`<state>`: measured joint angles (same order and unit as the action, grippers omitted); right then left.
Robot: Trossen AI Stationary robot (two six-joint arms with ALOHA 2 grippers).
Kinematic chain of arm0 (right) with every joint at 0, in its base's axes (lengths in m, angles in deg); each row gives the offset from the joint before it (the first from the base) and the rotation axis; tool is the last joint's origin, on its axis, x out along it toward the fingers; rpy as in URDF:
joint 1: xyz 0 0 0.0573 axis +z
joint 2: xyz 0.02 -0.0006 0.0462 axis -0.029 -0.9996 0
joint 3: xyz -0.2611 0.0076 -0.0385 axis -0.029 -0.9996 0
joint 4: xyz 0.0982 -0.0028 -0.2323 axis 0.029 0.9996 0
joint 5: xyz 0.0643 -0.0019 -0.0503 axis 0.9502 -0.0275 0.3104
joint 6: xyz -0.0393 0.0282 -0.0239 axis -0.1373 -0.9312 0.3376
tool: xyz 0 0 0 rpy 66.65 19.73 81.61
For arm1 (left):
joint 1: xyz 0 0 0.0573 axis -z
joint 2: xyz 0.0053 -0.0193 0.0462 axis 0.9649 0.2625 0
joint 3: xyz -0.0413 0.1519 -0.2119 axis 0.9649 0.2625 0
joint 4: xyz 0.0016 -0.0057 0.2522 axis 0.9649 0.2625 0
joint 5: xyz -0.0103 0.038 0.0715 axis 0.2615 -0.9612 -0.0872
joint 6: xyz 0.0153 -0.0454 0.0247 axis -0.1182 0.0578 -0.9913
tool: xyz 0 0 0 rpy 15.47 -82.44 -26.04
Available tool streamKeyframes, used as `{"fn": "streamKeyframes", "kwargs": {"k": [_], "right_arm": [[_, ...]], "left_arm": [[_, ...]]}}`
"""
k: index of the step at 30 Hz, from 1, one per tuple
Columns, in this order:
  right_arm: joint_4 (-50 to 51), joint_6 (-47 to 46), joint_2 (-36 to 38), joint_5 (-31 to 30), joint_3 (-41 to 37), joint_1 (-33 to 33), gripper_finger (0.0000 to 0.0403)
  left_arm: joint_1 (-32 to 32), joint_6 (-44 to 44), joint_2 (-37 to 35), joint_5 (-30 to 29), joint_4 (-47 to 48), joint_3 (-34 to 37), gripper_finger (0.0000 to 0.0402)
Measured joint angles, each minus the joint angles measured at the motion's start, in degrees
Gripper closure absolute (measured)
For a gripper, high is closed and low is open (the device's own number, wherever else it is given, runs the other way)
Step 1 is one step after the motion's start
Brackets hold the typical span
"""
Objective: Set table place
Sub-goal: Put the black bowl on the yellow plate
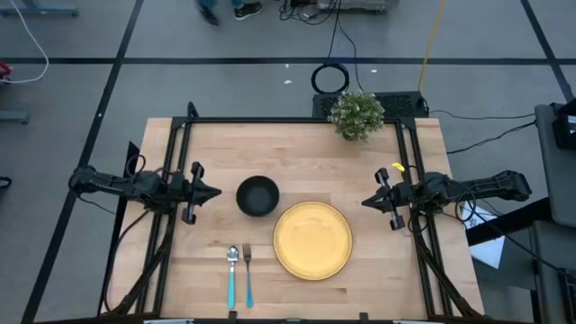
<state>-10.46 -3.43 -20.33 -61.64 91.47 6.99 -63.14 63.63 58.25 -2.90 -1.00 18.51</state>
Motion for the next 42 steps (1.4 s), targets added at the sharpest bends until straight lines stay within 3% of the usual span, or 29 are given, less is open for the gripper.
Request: {"fn": "streamKeyframes", "kwargs": {"k": [12,19,27,31,36,42], "right_arm": [[0.6,-0.3,0.0,-0.3,0.0,0.0,0.0403],[0.7,0.0,0.0,-0.3,0.0,0.0,0.0403],[0.9,0.0,0.0,-0.3,0.0,0.0,0.0403],[0.9,0.0,0.0,-0.4,0.0,0.0,0.0403],[0.9,-1.5,0.0,-1.8,0.0,0.0,0.0403],[2.3,-2.6,0.0,-4.4,0.0,0.0,0.0403]], "left_arm": [[0.0,0.8,0.0,-3.0,1.4,0.0,0.0400],[0.0,3.0,1.3,-12.2,7.1,-4.7,0.0401],[-0.4,6.2,14.1,-18.5,18.5,-19.0,0.0401],[-4.1,14.7,23.6,-19.4,27.4,-26.1,0.0401],[-11.5,25.7,34.6,-14.5,40.7,-33.6,0.0401],[-19.7,28.6,44.4,-2.9,41.9,-35.9,0.0401]]}}
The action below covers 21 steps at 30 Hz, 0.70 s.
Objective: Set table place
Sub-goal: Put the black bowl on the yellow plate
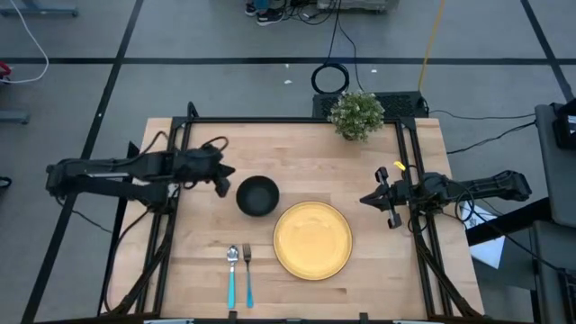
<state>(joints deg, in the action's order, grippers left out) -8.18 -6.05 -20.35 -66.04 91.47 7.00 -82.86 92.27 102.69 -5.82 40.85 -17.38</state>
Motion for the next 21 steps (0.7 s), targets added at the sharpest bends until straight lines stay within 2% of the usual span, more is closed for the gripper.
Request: {"fn": "streamKeyframes", "kwargs": {"k": [7,14,21], "right_arm": [[0.3,-0.6,-0.1,-0.4,0.0,0.0,0.0403],[0.3,-0.6,-0.1,-0.4,0.0,0.0,0.0403],[1.1,-0.5,-0.1,-0.4,0.0,0.0,0.0403]], "left_arm": [[-6.6,-2.6,9.4,9.8,-0.9,-2.0,0.0401],[-9.4,-4.8,17.7,16.5,-0.8,-6.2,0.0401],[-9.8,-7.6,22.2,18.2,1.2,-10.7,0.0401]]}}
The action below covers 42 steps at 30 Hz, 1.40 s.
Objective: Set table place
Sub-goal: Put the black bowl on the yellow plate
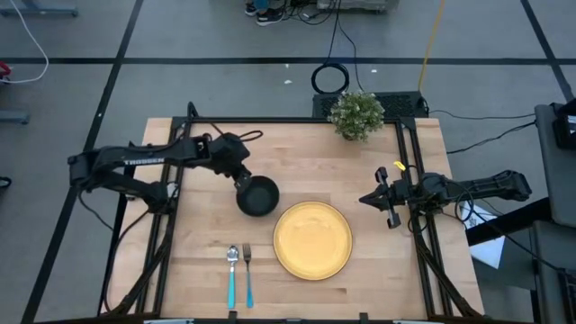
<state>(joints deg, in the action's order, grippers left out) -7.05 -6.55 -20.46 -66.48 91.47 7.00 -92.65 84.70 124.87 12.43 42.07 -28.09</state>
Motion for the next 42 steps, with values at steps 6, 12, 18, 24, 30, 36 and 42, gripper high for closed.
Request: {"fn": "streamKeyframes", "kwargs": {"k": [6,12,18,24,30,36,42], "right_arm": [[0.2,0.1,0.0,0.0,0.0,0.0,0.0403],[0.2,0.1,0.0,0.0,0.0,0.0,0.0403],[0.0,0.1,0.0,0.0,0.0,0.0,0.0403],[0.0,0.1,0.0,0.0,0.0,0.0,0.0403],[0.0,0.1,0.0,0.0,0.0,0.0,0.0403],[0.0,0.1,0.0,0.0,0.0,0.0,0.0403],[0.0,0.1,0.0,0.0,0.0,0.0,0.0403]], "left_arm": [[-0.1,-3.4,3.0,1.9,3.5,-2.4,0.0401],[-0.1,-8.5,9.1,0.7,13.3,-9.0,0.0401],[-0.1,-13.9,13.0,-0.2,22.2,-16.4,0.0401],[0.1,-17.9,17.8,0.8,27.4,-22.1,0.0401],[0.4,-18.9,22.5,0.7,27.9,-22.7,0.0401],[0.4,-19.4,23.6,0.7,27.6,-22.7,0.0401],[0.4,-19.1,23.6,0.3,27.6,-22.7,0.0401]]}}
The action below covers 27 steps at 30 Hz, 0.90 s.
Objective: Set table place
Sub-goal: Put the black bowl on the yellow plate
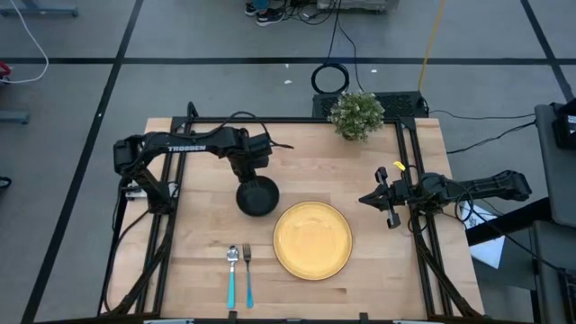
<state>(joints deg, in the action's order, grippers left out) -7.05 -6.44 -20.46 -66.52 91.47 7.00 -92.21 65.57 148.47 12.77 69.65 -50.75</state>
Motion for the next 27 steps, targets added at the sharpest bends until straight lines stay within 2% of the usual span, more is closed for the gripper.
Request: {"fn": "streamKeyframes", "kwargs": {"k": [4,13,19,27], "right_arm": [[0.0,0.0,0.0,0.0,0.0,0.0,0.0403],[0.0,0.0,0.0,0.0,0.0,0.0,0.0403],[0.0,0.0,0.0,0.0,0.0,0.0,0.0403],[0.0,0.0,0.0,0.0,0.0,0.0,0.0403]], "left_arm": [[0.0,0.0,0.0,-0.1,0.0,0.0,0.0394],[0.0,0.2,-0.3,-0.1,0.1,0.0,0.0341],[0.7,0.4,-0.3,-0.1,0.2,0.0,0.0279],[1.4,0.7,-0.3,-0.5,0.2,0.0,0.0165]]}}
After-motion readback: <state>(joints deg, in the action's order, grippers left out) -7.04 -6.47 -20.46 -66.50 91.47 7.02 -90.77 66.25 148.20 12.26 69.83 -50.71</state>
